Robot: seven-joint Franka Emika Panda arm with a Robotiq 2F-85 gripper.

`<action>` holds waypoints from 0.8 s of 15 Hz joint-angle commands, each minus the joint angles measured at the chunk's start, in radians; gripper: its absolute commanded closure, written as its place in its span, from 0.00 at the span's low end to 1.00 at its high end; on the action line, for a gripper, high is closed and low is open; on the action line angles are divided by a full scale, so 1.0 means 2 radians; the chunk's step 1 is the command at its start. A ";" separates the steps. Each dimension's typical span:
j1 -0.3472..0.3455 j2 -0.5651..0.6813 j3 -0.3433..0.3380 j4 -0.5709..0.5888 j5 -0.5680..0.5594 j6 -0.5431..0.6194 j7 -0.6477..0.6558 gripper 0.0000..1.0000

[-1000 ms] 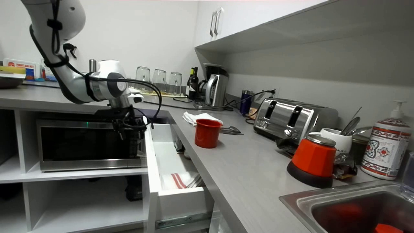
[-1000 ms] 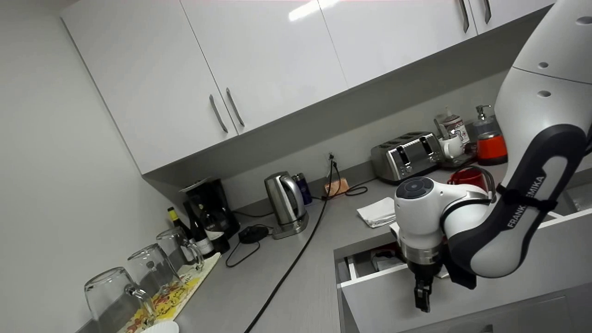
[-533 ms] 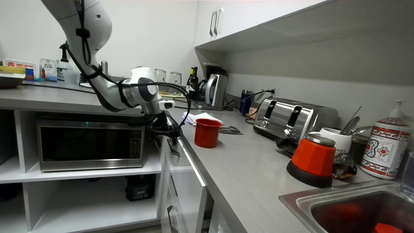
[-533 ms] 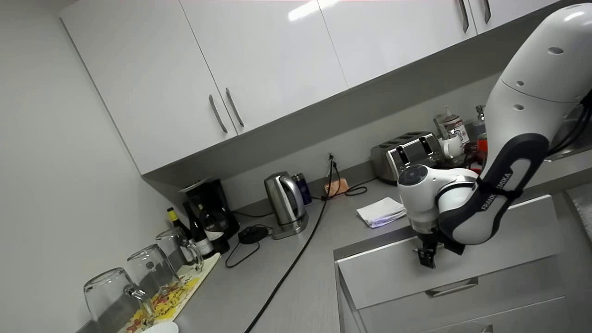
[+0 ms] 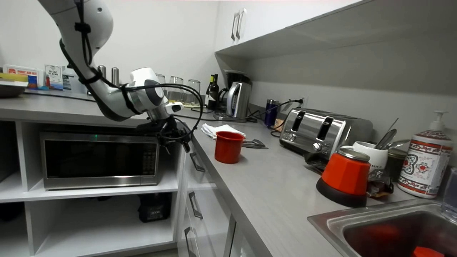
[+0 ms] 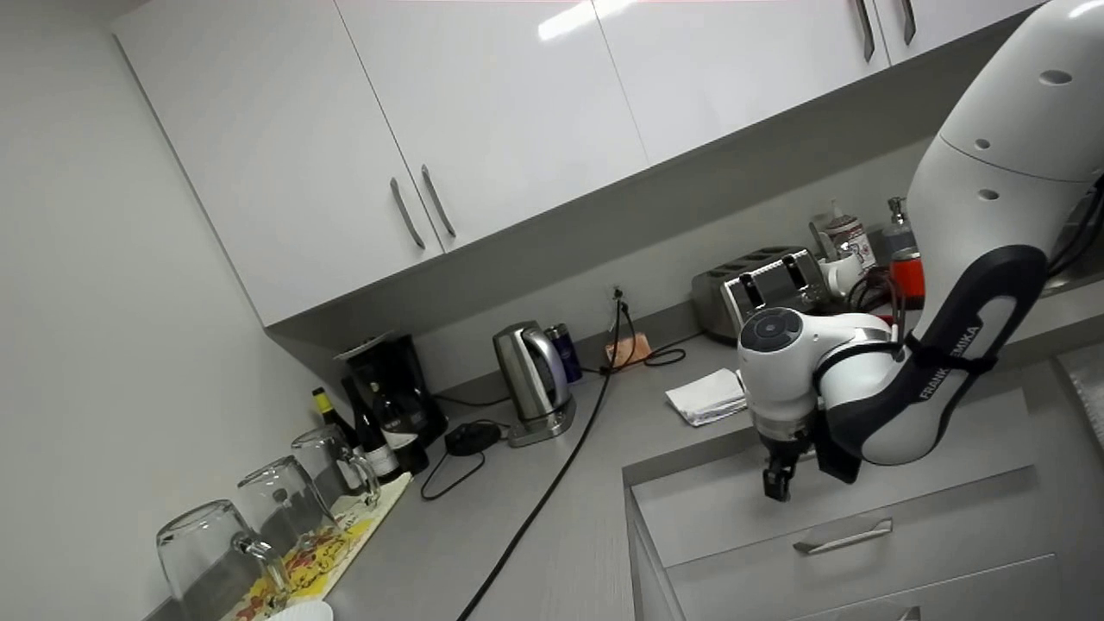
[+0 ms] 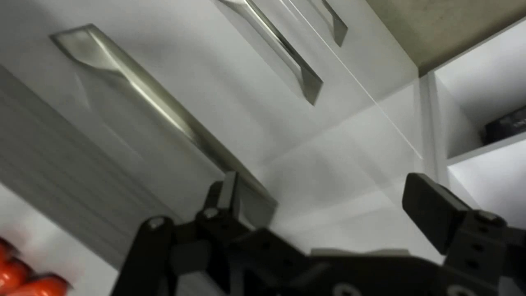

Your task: Open the topmost drawer, remove a red mug from it, put the mug on the counter, and then close the drawer

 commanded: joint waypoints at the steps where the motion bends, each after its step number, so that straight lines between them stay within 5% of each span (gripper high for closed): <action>1: 0.053 -0.077 0.000 -0.116 -0.033 0.098 -0.003 0.00; 3: 0.091 -0.107 -0.010 -0.163 -0.036 0.139 -0.004 0.00; 8: 0.218 -0.176 -0.093 -0.245 -0.061 0.133 -0.006 0.00; 9: 0.183 -0.129 -0.065 -0.190 -0.029 0.131 -0.011 0.00; 12: 0.217 -0.159 -0.087 -0.225 -0.039 0.130 -0.008 0.00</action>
